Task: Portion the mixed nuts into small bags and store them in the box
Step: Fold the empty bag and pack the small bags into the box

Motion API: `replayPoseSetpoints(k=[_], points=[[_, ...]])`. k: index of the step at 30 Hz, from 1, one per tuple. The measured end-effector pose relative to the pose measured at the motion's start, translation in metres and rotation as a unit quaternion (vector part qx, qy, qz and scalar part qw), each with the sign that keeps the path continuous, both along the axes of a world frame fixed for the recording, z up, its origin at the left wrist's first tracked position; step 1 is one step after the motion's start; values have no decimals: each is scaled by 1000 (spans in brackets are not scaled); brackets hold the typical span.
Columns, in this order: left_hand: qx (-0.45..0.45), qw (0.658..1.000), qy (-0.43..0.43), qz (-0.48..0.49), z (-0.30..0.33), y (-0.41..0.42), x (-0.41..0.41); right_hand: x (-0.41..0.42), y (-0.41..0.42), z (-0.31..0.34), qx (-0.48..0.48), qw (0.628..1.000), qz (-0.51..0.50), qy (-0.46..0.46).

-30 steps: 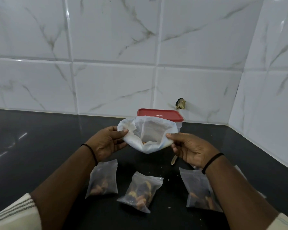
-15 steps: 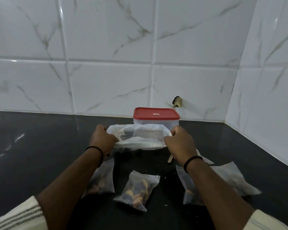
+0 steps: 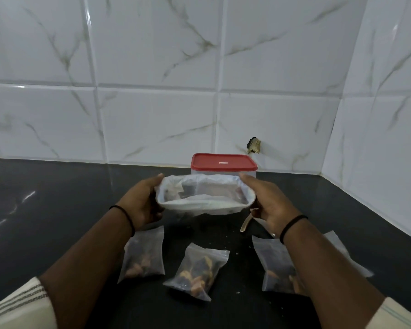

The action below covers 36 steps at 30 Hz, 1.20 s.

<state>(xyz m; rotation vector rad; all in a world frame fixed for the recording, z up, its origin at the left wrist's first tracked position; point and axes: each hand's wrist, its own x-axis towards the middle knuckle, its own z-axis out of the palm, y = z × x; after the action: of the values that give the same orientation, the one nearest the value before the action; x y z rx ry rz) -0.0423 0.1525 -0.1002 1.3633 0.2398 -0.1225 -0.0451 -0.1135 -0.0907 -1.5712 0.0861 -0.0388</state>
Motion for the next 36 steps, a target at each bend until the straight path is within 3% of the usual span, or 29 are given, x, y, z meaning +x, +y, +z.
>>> replayPoseSetpoints(k=[5, 16, 20, 22, 24, 26, 29, 33, 36], points=[[-27, 996, 34, -79, 1, 1, 0, -2, -2, 2, 10, 999, 43, -8], [17, 989, 20, -147, 1, 0, -3, -3, -1, -4, -158, 982, 55, -85], [49, 990, -29, -128, 4, -4, -3, 0, 3, -9, -274, 950, 2, -149], [124, 987, -79, -70, 5, -7, -2, 3, 3, -10, -352, 917, -39, -185], [260, 953, -159, 8, 4, -10, -3, 4, 4, -12, -404, 886, -67, -218], [381, 888, -240, 94, 0, -12, -3, 3, 6, -12, -427, 862, -105, -252], [424, 844, -284, 161, -3, -15, -4, -1, 10, -12, -406, 863, -149, -261], [437, 855, -231, 159, -9, -18, 1, 0, 8, -14, -412, 878, -146, -196], [345, 913, -181, 123, -7, -20, 1, 1, 6, -15, -397, 887, -151, -179]])
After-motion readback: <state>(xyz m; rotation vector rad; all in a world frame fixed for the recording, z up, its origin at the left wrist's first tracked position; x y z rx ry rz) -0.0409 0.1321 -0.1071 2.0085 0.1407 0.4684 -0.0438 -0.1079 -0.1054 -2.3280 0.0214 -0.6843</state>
